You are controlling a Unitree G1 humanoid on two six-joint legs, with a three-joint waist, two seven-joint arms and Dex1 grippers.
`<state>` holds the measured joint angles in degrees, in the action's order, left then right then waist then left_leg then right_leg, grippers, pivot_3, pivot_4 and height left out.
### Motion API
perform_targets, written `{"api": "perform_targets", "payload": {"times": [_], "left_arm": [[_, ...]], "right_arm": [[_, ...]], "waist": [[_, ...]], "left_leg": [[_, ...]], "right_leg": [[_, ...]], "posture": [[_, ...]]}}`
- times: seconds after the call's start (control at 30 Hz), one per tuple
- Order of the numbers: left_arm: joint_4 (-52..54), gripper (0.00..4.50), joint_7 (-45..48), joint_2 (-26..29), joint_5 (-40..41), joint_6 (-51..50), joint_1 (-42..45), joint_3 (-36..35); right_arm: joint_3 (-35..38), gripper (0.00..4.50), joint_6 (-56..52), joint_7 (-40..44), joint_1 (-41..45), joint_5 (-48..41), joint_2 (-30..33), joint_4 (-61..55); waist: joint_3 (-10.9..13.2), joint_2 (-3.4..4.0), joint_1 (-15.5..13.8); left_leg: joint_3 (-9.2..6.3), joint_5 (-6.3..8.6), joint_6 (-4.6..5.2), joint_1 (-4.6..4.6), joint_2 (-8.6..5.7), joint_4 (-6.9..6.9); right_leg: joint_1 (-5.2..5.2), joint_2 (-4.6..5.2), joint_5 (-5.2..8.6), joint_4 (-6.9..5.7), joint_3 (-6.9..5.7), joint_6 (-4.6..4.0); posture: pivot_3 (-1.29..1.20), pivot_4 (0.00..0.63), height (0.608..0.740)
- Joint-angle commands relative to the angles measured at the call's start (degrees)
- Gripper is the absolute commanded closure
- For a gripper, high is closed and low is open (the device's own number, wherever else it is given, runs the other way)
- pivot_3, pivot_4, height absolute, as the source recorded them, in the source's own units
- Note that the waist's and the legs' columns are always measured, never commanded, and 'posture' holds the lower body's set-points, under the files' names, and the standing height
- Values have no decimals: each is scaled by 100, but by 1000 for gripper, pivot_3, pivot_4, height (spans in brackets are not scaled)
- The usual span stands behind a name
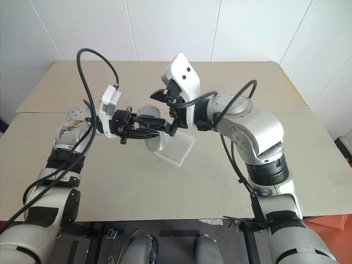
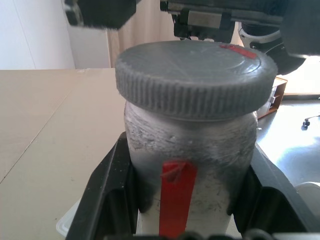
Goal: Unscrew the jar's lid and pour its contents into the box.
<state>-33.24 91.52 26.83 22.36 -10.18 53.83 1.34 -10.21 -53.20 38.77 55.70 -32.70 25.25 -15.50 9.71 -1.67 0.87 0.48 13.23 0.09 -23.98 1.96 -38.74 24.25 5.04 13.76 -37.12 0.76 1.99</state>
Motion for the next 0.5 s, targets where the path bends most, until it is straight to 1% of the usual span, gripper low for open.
{"api": "perform_targets", "payload": {"times": [0.03, 0.5], "left_arm": [[119, 2553, 13, 45, 48, 87, 139, -81], [92, 2553, 26, 32, 49, 127, 138, -84]], "right_arm": [[4, 62, -26, 3, 107, 70, -10, -86], [-26, 62, -68, 100, 108, 94, -17, 13]], "waist": [[0, 0, 0], [0, 0, 0]], "left_leg": [[0, 0, 0, 0, 0, 0], [0, 0, 0, 0, 0, 0]], "right_leg": [[0, 0, 0, 0, 0, 0], [0, 0, 0, 0, 0, 0]], "posture": [[0, 150, 740], [0, 150, 740]]}}
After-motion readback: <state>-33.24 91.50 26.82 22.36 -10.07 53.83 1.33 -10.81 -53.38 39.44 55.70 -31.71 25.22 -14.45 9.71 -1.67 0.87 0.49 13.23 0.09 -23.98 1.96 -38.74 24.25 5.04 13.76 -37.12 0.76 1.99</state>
